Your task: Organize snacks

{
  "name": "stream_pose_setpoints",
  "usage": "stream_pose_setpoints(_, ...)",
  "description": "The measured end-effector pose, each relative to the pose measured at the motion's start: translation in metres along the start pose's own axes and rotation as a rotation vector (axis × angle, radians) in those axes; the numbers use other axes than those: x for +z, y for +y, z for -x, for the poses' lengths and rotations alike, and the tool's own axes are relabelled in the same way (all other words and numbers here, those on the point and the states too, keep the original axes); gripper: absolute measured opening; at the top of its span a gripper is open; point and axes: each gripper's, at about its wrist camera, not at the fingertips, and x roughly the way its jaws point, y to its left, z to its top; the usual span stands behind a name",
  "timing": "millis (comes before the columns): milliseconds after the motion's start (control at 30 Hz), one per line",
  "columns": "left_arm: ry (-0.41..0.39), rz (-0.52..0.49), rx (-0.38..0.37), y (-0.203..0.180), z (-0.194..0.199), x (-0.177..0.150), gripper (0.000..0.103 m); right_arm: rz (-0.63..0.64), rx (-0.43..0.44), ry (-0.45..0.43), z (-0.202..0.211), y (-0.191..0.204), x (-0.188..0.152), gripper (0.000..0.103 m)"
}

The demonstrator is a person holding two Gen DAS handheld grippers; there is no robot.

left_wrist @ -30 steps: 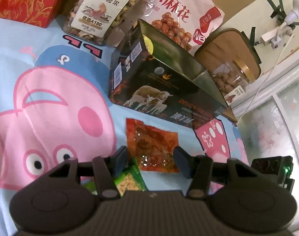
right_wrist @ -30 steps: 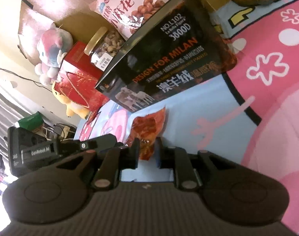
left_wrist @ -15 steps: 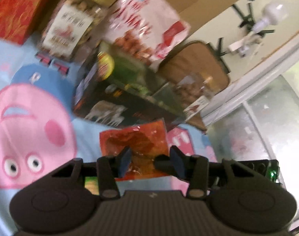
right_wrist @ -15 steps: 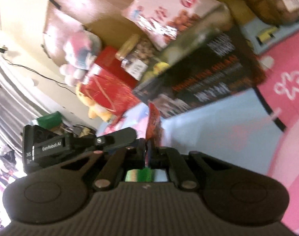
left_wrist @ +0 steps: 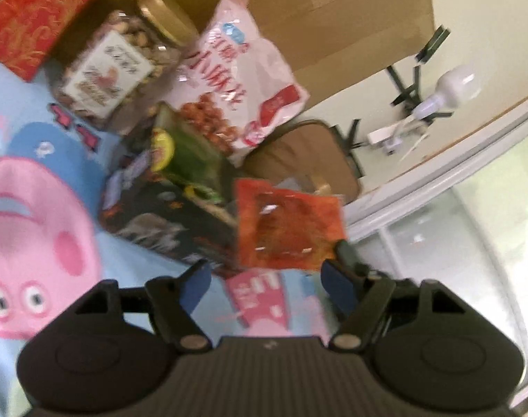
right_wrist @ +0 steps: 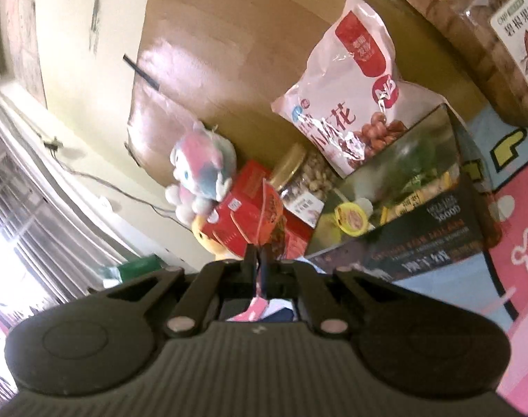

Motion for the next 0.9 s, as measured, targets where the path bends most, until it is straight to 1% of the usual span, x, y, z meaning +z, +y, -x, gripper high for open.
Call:
stream_pose_setpoints(33,0.001,-0.015,-0.006,-0.006,-0.004,0.004,0.051,-0.020,0.011,0.005,-0.002,-0.003,0.002,0.004)
stream_pose_setpoints(67,-0.002,-0.038,0.013,-0.012,-0.008,0.009,0.040,-0.034,0.017,0.008,-0.005,-0.004,0.004,0.004)
stream_pose_setpoints(133,0.004,-0.082,0.039,-0.021,-0.018,0.021,0.032,-0.032,0.004,0.001,-0.008,-0.005,0.009,0.004)
stream_pose_setpoints(233,0.005,-0.143,0.123,-0.033,-0.036,0.042,0.032,0.019,-0.056,-0.024,-0.019,-0.003,0.021,0.004)
stream_pose_setpoints(333,0.005,-0.214,0.255,-0.033,-0.060,0.057,0.034,0.087,-0.149,-0.037,-0.038,-0.005,0.030,0.005)
stream_pose_setpoints(367,0.008,-0.225,0.303,-0.030,-0.069,0.060,0.038,0.115,-0.185,-0.038,-0.046,-0.006,0.032,0.009)
stream_pose_setpoints(400,0.013,-0.230,0.362,-0.027,-0.077,0.061,0.039,0.155,-0.235,-0.033,-0.055,-0.007,0.033,0.009)
stream_pose_setpoints(433,0.016,-0.236,0.402,-0.025,-0.081,0.062,0.039,0.196,-0.287,-0.021,-0.064,-0.008,0.032,0.011)
stream_pose_setpoints(467,0.021,-0.242,0.419,-0.023,-0.083,0.061,0.039,0.230,-0.336,-0.007,-0.071,-0.009,0.032,0.014)
stream_pose_setpoints(500,0.020,-0.247,0.413,-0.023,-0.082,0.060,0.039,0.252,-0.370,-0.005,-0.073,-0.011,0.031,0.017)
stream_pose_setpoints(533,0.013,-0.253,0.402,-0.023,-0.078,0.058,0.045,0.266,-0.385,-0.015,-0.071,-0.013,0.030,0.019)
stream_pose_setpoints(567,0.001,-0.261,0.397,-0.025,-0.073,0.056,0.052,0.275,-0.376,-0.024,-0.065,-0.016,0.030,0.023)
stream_pose_setpoints(600,-0.015,-0.274,0.401,-0.027,-0.068,0.055,0.054,0.282,-0.376,-0.041,-0.059,-0.016,0.029,0.029)
stream_pose_setpoints(633,-0.027,-0.287,0.409,-0.028,-0.063,0.054,0.055,0.291,-0.375,-0.056,-0.053,-0.016,0.029,0.039)
stream_pose_setpoints(667,-0.032,-0.291,0.417,-0.029,-0.060,0.055,0.055,0.301,-0.381,-0.067,-0.050,-0.015,0.028,0.043)
stream_pose_setpoints(733,-0.036,-0.273,0.411,-0.031,-0.051,0.053,0.055,0.300,-0.391,-0.080,-0.042,-0.012,0.026,0.043)
stream_pose_setpoints(800,-0.036,-0.275,0.394,-0.033,-0.038,0.046,0.055,0.287,-0.360,-0.086,-0.030,-0.006,0.021,0.043)
stream_pose_setpoints(833,-0.035,-0.286,0.396,-0.033,-0.031,0.041,0.055,0.289,-0.348,-0.087,-0.028,-0.001,0.017,0.043)
stream_pose_setpoints(900,-0.025,-0.307,0.408,-0.031,-0.017,0.027,0.055,0.294,-0.312,-0.052,-0.020,0.004,0.002,0.043)
